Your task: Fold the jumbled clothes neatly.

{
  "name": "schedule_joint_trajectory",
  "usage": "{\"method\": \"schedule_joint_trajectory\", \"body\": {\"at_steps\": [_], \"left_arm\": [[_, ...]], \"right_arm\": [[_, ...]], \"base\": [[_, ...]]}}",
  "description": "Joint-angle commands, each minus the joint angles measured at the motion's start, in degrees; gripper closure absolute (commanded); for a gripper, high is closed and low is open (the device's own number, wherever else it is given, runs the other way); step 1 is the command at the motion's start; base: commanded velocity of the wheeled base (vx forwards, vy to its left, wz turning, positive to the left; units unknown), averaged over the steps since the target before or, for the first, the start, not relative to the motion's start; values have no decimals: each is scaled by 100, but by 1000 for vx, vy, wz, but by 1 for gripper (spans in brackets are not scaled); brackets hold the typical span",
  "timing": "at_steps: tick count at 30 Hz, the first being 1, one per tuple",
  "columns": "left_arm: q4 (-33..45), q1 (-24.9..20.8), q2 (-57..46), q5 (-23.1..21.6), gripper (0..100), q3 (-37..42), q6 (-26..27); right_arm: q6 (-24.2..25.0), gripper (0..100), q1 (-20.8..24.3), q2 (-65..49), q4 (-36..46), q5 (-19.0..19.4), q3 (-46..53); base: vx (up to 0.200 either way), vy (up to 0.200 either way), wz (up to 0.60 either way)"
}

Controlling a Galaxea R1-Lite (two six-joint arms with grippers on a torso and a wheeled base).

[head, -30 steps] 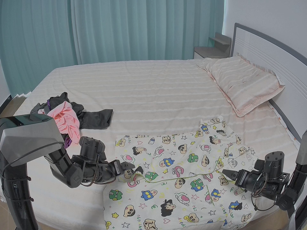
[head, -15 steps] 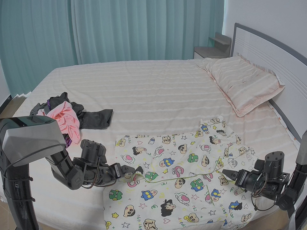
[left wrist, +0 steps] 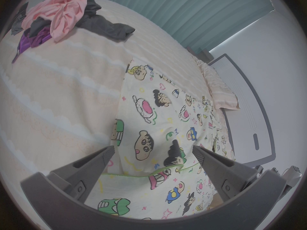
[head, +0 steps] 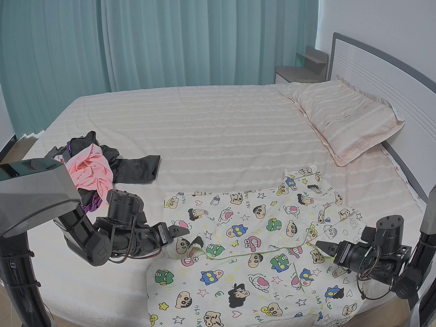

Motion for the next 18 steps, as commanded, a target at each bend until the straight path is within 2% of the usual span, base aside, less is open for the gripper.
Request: {"method": "schedule_joint_trajectory", "body": {"at_steps": [1, 10, 18], "left_arm": [[-1, -11, -245, -4, 0, 37, -5], [-115, -117, 423, 14, 0, -16, 39], [-168, -152, 537, 14, 0, -51, 57]], "right_arm": [[1, 0, 3, 0, -3, 2, 84], [1, 0, 3, 0, -3, -6, 92], [1, 0, 3, 0, -12, 2, 84]], "base": [[0, 0, 0], [0, 0, 0], [0, 0, 0]]}}
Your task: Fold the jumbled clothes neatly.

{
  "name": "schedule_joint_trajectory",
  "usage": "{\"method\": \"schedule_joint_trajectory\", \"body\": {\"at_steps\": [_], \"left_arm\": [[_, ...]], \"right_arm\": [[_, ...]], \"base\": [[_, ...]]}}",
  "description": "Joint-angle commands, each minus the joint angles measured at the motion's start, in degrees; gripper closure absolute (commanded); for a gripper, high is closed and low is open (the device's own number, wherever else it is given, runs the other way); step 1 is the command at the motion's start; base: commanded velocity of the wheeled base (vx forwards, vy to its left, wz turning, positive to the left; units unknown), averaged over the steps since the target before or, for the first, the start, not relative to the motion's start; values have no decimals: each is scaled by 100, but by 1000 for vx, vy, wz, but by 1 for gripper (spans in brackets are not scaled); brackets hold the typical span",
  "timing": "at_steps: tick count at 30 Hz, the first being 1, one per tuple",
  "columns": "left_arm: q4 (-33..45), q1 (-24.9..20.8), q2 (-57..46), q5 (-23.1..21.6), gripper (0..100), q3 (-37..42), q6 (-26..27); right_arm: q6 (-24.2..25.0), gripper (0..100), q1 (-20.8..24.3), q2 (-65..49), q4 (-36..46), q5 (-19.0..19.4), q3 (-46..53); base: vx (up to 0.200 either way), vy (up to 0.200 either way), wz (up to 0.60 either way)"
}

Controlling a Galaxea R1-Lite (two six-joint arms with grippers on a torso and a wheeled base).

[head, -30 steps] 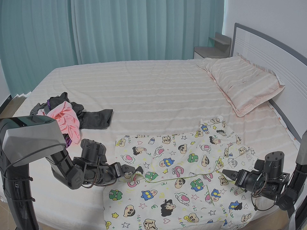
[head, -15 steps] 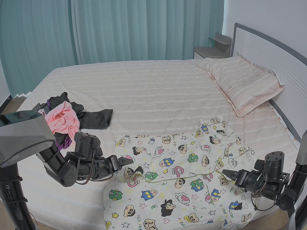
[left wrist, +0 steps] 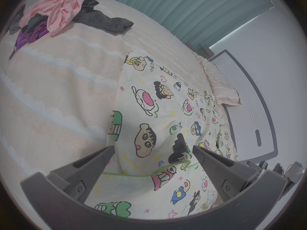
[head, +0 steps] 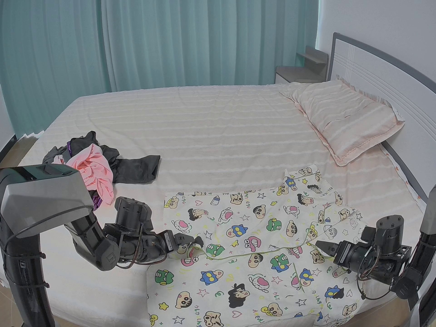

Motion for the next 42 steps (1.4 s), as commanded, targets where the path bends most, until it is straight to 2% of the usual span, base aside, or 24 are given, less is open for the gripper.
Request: {"method": "schedule_joint_trajectory", "body": {"at_steps": [1, 6, 19, 20, 32, 42], "left_arm": [[4, -34, 161, 9, 0, -24, 2], [-5, -105, 249, 273, 0, -77, 2], [31, -157, 320, 291, 0, -305, -42], [31, -157, 320, 299, 100, -305, -42], [57, 1, 302, 669, 100, -174, -42], [57, 150, 56, 704, 100, -112, -42]], "right_arm": [[1, 0, 2, 0, -4, 2, 92], [1, 0, 2, 0, -4, 2, 92], [1, 0, 2, 0, -4, 2, 84], [1, 0, 2, 0, -4, 2, 92], [1, 0, 2, 0, -4, 2, 92], [9, 0, 37, 0, 5, -6, 92]], "base": [[0, 0, 0], [0, 0, 0], [0, 0, 0], [0, 0, 0], [0, 0, 0], [0, 0, 0]]}}
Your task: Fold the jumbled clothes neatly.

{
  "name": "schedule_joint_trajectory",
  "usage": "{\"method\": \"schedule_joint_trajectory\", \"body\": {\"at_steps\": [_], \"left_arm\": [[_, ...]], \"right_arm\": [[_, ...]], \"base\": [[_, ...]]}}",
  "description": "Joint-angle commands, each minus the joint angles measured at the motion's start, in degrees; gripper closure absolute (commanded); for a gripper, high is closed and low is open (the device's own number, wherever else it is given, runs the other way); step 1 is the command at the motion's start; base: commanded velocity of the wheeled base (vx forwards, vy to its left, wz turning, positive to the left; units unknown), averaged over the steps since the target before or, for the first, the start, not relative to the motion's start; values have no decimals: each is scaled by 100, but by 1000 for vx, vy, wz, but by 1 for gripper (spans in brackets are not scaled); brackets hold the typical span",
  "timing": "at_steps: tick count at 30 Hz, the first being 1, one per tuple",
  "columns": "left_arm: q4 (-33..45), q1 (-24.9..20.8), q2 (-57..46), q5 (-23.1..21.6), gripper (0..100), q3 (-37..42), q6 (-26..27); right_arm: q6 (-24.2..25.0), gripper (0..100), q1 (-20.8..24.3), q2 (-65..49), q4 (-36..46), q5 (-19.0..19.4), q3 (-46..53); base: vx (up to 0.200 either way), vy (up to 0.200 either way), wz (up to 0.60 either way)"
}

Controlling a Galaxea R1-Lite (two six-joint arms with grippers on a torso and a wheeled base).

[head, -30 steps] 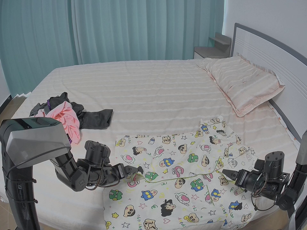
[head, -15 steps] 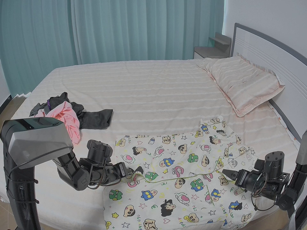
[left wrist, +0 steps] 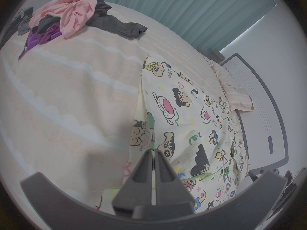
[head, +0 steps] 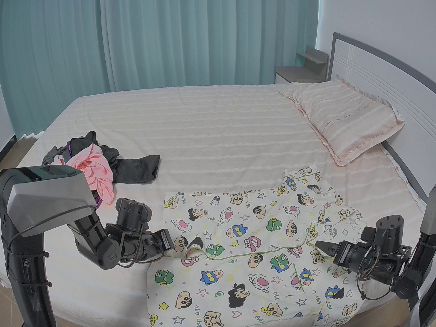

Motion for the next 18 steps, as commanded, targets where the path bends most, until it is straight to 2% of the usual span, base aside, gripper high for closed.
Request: {"method": "schedule_joint_trajectory", "body": {"at_steps": [1, 10, 18], "left_arm": [[6, 94, -152, -3, 100, 4, 8], [59, 375, -205, -12, 100, 100, 26], [533, 542, -381, -56, 100, -49, 61]], "right_arm": [[3, 0, 26, 0, -1, -8, 92], [21, 0, 26, -79, 8, -8, 92], [91, 0, 35, -79, 16, 1, 92]], "base": [[0, 0, 0], [0, 0, 0], [0, 0, 0]]}}
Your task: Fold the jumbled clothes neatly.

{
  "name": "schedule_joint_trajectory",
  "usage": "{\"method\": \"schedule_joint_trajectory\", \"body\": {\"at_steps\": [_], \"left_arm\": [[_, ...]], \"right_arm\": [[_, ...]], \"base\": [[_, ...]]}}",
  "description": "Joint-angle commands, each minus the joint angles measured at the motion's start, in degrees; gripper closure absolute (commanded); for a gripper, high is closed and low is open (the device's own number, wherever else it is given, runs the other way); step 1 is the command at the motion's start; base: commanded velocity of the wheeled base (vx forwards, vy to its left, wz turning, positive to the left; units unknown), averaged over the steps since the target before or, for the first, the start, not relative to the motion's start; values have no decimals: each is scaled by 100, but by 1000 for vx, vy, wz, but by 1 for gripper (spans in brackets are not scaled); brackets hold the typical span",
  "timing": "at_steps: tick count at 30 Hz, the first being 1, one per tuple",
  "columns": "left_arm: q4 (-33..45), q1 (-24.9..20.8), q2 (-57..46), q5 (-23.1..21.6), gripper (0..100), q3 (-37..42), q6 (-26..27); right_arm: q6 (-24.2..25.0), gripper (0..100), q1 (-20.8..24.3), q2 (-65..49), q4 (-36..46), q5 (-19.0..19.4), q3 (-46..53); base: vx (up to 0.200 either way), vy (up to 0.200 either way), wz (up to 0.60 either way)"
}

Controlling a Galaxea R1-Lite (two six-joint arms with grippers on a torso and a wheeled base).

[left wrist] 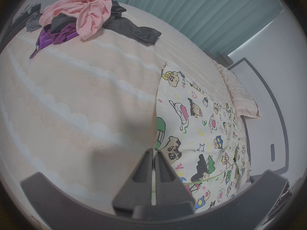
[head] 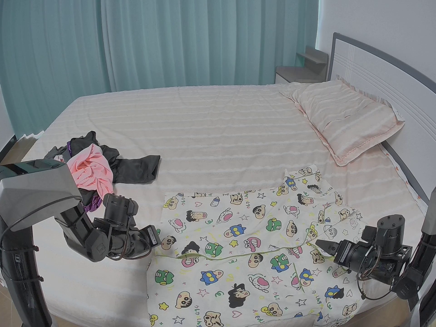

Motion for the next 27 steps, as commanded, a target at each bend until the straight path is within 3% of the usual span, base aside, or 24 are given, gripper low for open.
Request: {"method": "schedule_joint_trajectory", "body": {"at_steps": [1, 7, 20, 21, 27], "left_arm": [[24, 65, -94, -6, 100, -86, -1], [130, 118, -85, 3, 100, -464, -10], [1360, 92, -77, 3, 100, -657, 16], [1395, 92, -77, 3, 0, -657, 16], [1448, 118, -85, 20, 0, -692, 16]], "right_arm": [[7, 0, 6, 1, 0, -4, 92], [7, 0, 6, -8, 0, -4, 92], [16, 0, -12, 1, -8, 5, 92], [16, 0, -21, 1, -8, 5, 92], [25, 0, -29, 10, -8, 5, 84]], "base": [[0, 0, 0], [0, 0, 0], [0, 0, 0], [0, 0, 0], [0, 0, 0]]}}
